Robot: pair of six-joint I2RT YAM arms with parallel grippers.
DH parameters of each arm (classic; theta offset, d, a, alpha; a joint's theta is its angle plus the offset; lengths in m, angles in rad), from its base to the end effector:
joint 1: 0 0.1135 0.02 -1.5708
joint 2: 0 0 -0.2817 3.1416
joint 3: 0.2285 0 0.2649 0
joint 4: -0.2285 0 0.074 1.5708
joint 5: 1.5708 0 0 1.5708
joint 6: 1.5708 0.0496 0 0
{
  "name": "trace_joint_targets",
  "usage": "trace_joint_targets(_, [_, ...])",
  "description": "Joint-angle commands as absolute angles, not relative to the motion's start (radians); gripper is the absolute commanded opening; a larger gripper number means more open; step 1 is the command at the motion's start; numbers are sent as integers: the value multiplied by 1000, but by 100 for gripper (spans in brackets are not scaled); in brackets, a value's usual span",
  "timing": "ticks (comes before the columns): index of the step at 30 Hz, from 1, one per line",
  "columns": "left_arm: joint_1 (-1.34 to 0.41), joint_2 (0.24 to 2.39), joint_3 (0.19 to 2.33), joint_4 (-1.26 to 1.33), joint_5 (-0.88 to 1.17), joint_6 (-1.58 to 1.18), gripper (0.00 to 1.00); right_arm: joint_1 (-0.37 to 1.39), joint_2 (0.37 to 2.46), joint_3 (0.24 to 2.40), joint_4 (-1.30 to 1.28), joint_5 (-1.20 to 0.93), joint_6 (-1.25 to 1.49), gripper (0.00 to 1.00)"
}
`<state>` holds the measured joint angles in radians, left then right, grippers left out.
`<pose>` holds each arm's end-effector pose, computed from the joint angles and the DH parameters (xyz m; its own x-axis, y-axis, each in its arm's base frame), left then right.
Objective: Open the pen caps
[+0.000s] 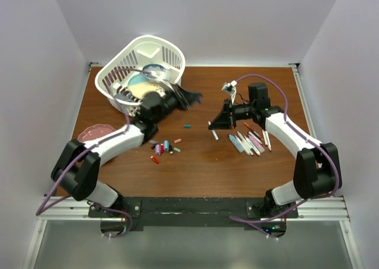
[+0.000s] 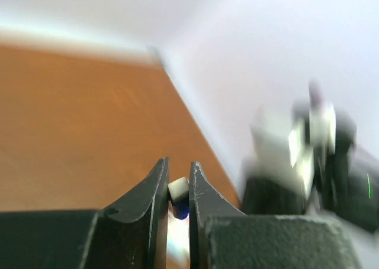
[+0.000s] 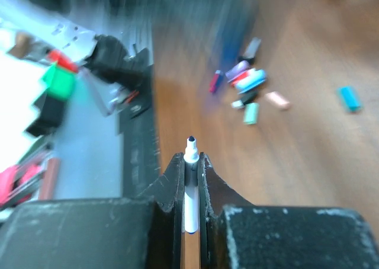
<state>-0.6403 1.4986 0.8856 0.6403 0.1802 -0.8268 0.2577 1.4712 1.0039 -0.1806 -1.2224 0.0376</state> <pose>0.2898 -0.2270 0.2985 -0.5233 -0.5128 -0.6806 0.5115 0.4498 -0.7322 0.2994 0.1271 0.2763 -0.6137 -0.1485 -0.7755 -0.7892 0.1448 0.5968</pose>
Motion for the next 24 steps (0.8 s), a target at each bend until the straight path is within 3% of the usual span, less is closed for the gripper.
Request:
trace_joint_targets(1, [-361,1372,1041,704,17,-821,0,293,1485,1015,-259,-1253,6,0])
trace_joint_targets(6, [-256,1345,1157,583,112,-798,0,301,1497,1051,-387,-1191,-96,0])
trace_joint_targets(12, [-303,1250,1068,332,328,-704,0,262,1442,1112,-532,-773,-297,0])
trace_joint_targets(18, [-535,1039,827,97,151,-557,0,180,1459,1152,-636,-565,-406,0])
trace_joint_targets(24, [-627,1078,660,72,23,-546,0,160,1558,1170,-716,-365,-454,0])
